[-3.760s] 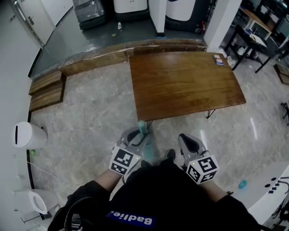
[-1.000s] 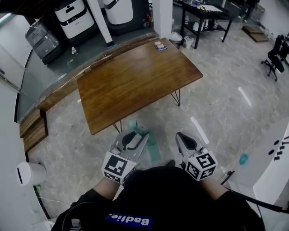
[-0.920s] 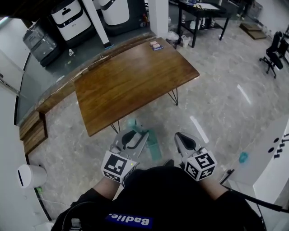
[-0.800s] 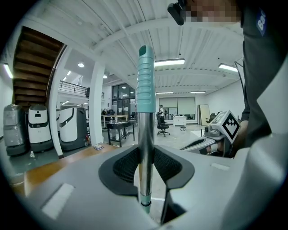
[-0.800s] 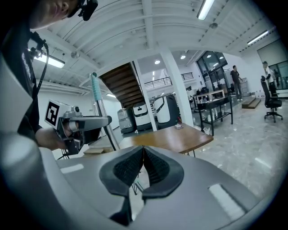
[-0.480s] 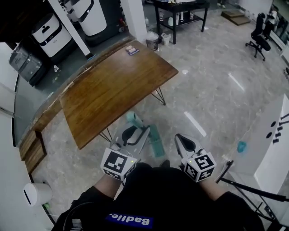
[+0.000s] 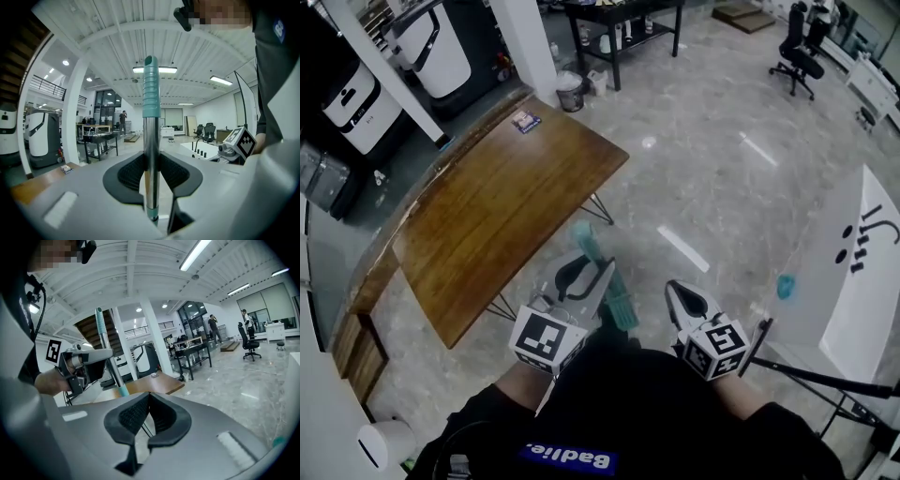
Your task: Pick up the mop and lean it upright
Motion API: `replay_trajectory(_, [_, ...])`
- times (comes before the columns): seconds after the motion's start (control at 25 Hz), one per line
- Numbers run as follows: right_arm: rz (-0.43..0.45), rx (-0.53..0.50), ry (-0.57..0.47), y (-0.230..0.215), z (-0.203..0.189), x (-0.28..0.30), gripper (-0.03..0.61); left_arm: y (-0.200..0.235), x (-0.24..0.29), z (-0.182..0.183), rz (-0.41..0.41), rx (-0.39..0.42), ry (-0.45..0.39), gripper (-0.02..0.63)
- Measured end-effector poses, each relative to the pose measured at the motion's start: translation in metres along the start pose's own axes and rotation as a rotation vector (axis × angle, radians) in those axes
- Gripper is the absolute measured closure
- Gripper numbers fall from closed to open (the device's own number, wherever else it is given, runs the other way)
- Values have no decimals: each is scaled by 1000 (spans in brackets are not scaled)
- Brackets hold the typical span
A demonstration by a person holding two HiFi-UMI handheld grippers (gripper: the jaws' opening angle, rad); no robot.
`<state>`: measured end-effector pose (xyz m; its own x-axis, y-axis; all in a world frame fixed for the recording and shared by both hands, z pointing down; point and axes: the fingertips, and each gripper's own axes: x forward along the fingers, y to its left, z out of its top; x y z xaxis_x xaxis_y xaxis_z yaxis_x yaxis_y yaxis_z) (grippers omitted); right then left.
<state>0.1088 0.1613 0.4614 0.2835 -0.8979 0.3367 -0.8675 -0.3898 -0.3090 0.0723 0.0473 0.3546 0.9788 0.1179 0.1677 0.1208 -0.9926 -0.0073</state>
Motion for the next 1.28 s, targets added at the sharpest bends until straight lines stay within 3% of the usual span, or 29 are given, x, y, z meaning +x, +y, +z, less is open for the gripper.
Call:
replay_trajectory(0.24, [-67, 14, -6, -26, 28, 39, 575, 13, 43, -6, -134, 22, 12, 490])
replay_trajectory(0.36, [-103, 38, -8, -41, 41, 60, 575, 22, 66, -4, -194, -8, 5, 491])
replay_trajectory(0.68, [-158, 45, -3, -60, 61, 103, 575, 50, 113, -9, -293, -2, 25, 491])
replay_trajectory(1.0, [-190, 68, -12, -87, 69, 115, 575, 65, 150, -21, -299, 13, 52, 491])
replay_trajectory(1.28, [-142, 79, -11, -128, 86, 133, 575, 76, 194, -15, -250, 17, 68, 491])
